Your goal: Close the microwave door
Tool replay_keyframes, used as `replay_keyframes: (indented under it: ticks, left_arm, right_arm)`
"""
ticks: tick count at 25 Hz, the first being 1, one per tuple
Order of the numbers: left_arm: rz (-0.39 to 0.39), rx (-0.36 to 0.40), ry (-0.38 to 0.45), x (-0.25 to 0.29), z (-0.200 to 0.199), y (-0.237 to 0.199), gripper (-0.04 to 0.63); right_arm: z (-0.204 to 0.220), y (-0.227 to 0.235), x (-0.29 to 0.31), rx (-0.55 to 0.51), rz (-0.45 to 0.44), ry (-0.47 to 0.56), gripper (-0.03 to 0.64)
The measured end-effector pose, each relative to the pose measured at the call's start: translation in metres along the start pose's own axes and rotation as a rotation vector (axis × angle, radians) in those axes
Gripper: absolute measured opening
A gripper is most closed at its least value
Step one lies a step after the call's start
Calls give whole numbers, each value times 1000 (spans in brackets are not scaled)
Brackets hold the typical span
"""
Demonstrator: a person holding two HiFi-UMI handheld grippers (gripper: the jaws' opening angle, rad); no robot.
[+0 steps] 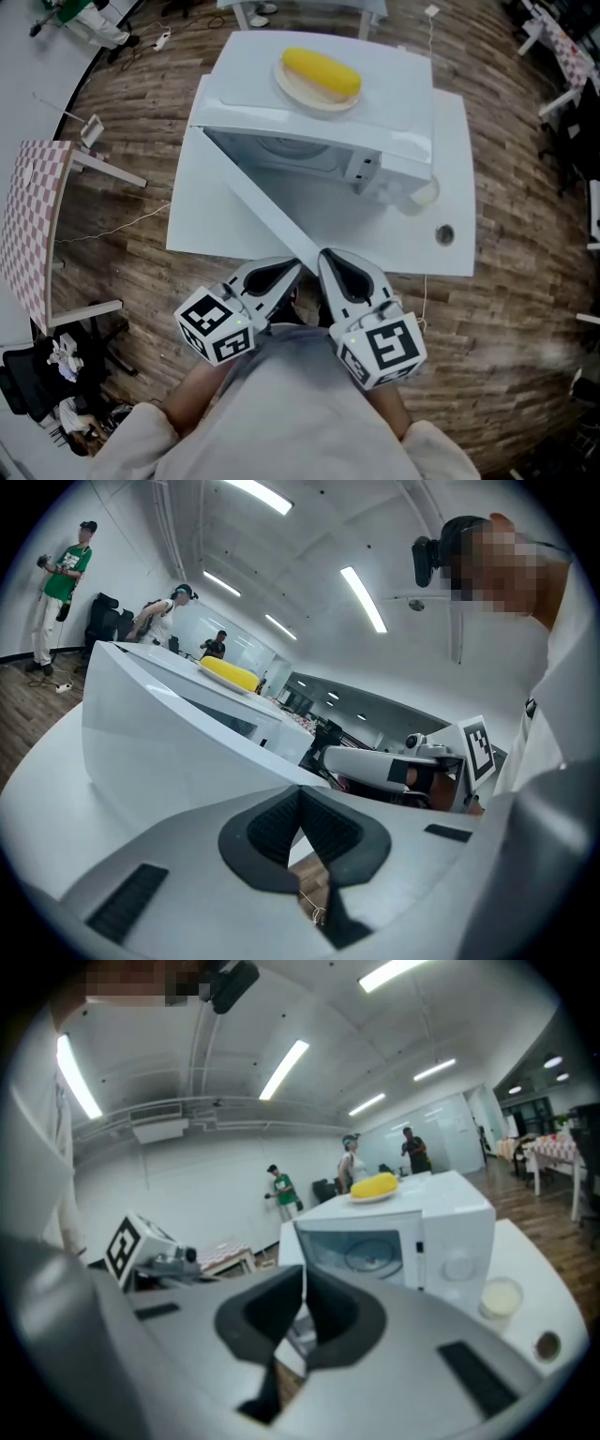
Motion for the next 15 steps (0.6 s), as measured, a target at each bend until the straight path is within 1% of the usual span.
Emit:
replay_keyframes:
  ticks: [5, 12, 15]
  left_arm:
    - [-3, -9, 15, 17, -3, 10, 18]
    - [-51, 3, 56, 39, -3, 18, 18]
    - [-68, 25, 71, 45, -2, 20, 18]
  right_arm:
    - [-4, 18, -8, -14, -13, -11, 23]
    - [-9, 39, -24, -41, -57, -15, 23]
    - [-14, 45, -31, -65, -77, -1, 23]
Point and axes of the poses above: the fingertips, and each gripper's own axes: x forward along the fingers, y to its right, z out of its underside, the point moved 3 cm from there along -x, backward along the fingers, and after that the axes turned 6 degrees about y, right-handed, at the moved point
